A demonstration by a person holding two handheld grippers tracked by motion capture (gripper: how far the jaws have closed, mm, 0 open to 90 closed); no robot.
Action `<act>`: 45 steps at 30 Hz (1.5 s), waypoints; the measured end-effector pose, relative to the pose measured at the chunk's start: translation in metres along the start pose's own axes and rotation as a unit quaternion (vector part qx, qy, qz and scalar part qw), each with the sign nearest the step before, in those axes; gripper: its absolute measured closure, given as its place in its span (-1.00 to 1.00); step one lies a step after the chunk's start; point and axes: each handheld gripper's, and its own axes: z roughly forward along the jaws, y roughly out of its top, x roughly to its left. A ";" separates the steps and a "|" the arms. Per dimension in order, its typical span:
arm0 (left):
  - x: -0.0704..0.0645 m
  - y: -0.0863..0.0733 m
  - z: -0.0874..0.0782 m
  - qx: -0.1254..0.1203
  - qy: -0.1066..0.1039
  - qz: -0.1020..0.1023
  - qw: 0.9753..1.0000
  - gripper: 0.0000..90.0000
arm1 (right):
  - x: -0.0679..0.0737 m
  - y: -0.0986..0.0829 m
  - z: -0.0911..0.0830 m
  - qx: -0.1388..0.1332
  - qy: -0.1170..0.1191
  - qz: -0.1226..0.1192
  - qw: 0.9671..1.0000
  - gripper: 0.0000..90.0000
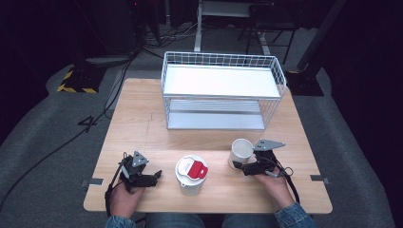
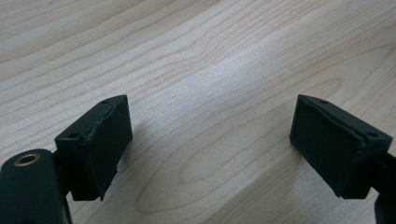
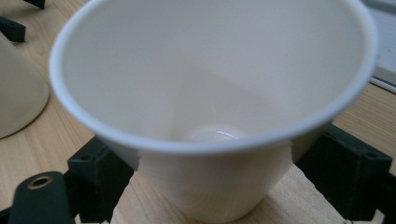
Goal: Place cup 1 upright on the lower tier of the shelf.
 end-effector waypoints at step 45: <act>0.000 0.000 0.000 0.000 0.000 0.000 1.000 -0.70 | 0.004 0.015 -0.012 -0.023 -0.027 -0.016 0.999 -0.50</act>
